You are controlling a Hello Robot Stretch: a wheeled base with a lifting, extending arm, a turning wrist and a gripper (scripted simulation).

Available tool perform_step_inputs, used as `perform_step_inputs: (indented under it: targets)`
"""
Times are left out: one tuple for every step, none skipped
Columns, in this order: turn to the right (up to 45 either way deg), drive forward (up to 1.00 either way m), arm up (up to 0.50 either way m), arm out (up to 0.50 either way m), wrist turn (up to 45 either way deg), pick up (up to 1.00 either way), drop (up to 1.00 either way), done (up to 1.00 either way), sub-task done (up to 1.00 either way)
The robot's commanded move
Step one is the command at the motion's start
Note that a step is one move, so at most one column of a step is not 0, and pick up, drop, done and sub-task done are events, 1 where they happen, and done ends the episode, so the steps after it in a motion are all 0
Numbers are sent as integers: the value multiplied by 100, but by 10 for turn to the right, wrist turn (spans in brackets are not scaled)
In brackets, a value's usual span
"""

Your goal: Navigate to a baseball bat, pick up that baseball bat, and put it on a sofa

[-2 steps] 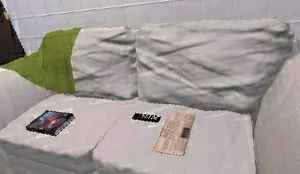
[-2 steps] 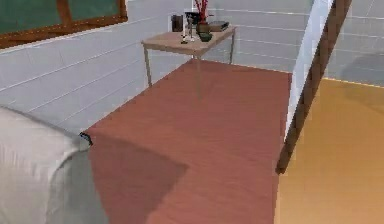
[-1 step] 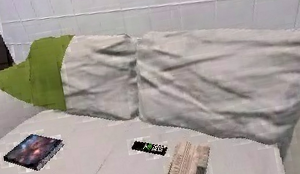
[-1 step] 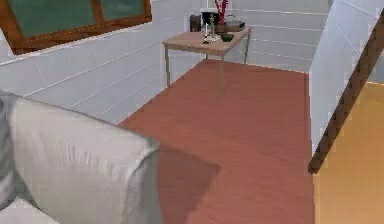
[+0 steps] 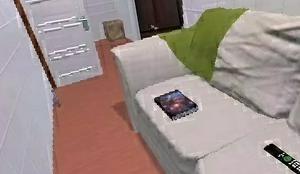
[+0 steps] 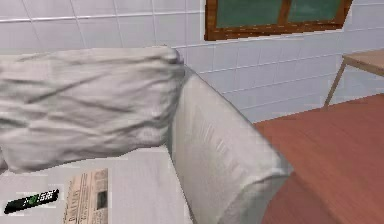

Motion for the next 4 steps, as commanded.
perform_step_inputs:
  targets:
    - [-180,0,0,0,0,0,0,0,0]
    - [0,100,0,0,0,0,0,0,0]
    - [0,100,0,0,0,0,0,0,0]
    - [-60,0,0,0,0,0,0,0,0]
